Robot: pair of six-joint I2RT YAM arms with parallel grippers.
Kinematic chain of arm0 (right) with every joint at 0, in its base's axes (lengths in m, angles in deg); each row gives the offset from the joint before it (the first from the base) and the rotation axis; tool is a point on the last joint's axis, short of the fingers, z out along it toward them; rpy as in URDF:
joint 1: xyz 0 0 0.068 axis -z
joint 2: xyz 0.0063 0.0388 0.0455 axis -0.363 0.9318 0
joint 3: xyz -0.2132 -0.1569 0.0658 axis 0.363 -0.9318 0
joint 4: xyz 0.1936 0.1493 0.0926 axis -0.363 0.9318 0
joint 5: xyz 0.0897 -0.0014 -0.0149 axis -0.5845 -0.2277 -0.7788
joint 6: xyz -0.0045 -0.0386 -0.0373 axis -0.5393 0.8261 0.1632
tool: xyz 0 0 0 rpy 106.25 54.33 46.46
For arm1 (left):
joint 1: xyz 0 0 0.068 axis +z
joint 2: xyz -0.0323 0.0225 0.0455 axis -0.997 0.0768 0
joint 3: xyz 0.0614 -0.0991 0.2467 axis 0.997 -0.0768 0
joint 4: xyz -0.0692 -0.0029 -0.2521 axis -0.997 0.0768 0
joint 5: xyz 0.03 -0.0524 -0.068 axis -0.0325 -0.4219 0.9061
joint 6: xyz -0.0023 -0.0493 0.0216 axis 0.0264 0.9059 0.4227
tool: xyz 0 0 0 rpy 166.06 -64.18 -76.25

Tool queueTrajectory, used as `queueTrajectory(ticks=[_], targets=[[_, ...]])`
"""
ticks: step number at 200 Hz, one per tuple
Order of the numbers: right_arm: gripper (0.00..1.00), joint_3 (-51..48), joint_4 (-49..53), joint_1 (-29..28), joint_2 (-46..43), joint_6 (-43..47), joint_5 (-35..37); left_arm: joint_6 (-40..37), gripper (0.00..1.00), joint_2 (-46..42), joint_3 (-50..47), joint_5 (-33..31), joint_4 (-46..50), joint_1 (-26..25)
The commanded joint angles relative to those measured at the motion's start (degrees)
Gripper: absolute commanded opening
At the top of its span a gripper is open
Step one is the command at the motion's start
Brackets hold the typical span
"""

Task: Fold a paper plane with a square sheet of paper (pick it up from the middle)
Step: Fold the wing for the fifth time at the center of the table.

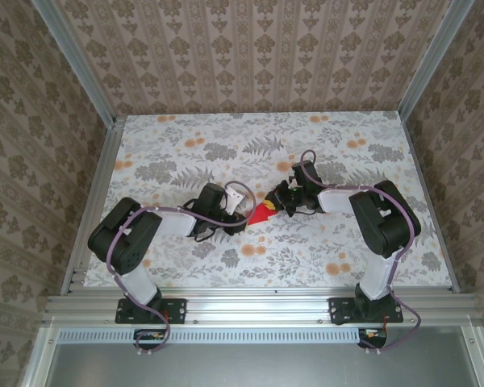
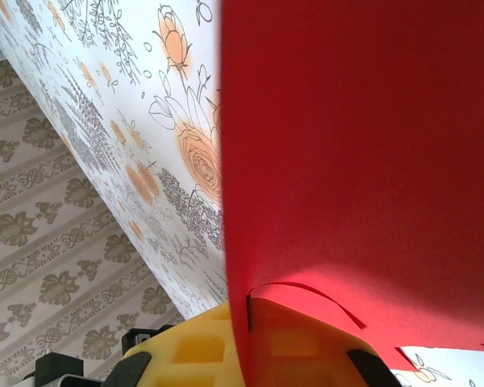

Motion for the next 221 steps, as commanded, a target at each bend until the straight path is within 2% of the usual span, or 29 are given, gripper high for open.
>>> queueTrajectory(ticks=[1, 118, 155, 183, 221], targets=[[0.02, -0.6, -0.5, 0.2, 0.4, -0.1, -1.4, 0.4, 0.17, 0.0, 2.0, -0.1, -1.3, -0.2], [0.02, -0.9, -1.6, 0.2, 0.6, -0.8, -1.9, -2.3, 0.15, 2.4, 4.1, -1.3, 1.5, -2.1], [0.01, -0.9, -1.2, 0.3, 0.5, -0.5, -1.7, -3.2, 0.1, 2.2, 3.8, -3.3, 1.7, -2.8], [0.01, -1.2, -1.2, 0.3, 0.2, -0.6, -1.5, -3.4, 0.14, 2.6, 3.7, -3.9, 2.2, -3.4], [0.01, -1.0, -1.1, 0.5, 0.1, -0.7, -1.4, -3.3, 0.14, 2.3, 3.1, -4.1, 1.9, -3.6]])
